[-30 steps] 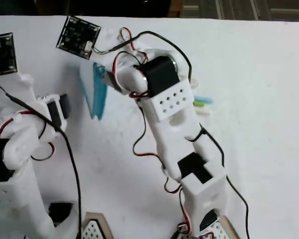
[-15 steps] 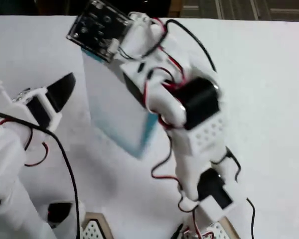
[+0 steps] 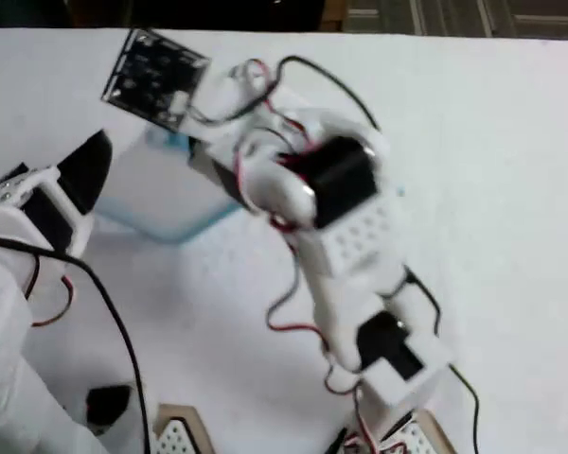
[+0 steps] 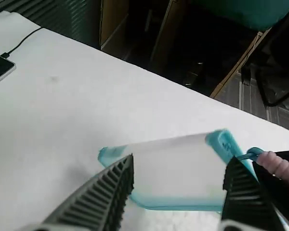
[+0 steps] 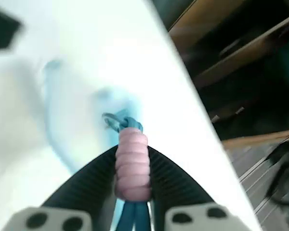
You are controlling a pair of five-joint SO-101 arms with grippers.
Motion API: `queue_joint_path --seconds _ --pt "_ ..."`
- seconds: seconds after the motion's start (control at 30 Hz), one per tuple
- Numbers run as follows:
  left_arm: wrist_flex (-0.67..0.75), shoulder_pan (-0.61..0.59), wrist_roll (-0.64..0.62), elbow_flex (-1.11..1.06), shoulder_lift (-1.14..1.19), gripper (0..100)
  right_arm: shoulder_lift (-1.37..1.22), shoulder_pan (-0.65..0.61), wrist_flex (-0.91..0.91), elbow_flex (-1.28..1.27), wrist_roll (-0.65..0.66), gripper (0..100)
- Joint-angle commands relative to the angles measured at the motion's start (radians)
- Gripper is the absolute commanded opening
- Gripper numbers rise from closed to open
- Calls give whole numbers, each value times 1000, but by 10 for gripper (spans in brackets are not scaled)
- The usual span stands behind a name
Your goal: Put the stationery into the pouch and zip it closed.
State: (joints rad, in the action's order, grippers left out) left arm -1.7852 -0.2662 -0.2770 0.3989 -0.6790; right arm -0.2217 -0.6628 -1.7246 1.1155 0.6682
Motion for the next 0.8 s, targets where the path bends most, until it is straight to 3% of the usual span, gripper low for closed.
queue_joint_path --seconds 0.0,0.33,0.53,0.77 --pt "-2 -19 40 23 -39 302 -62 -10 -21 28 -14 19" --pt "8 -274 43 23 114 306 -125 -124 -22 35 -14 19" --pt "6 -289 46 29 236 347 -128 -113 -18 35 -14 19" --pt "20 -262 149 29 219 366 -131 -107 -10 37 -48 19"
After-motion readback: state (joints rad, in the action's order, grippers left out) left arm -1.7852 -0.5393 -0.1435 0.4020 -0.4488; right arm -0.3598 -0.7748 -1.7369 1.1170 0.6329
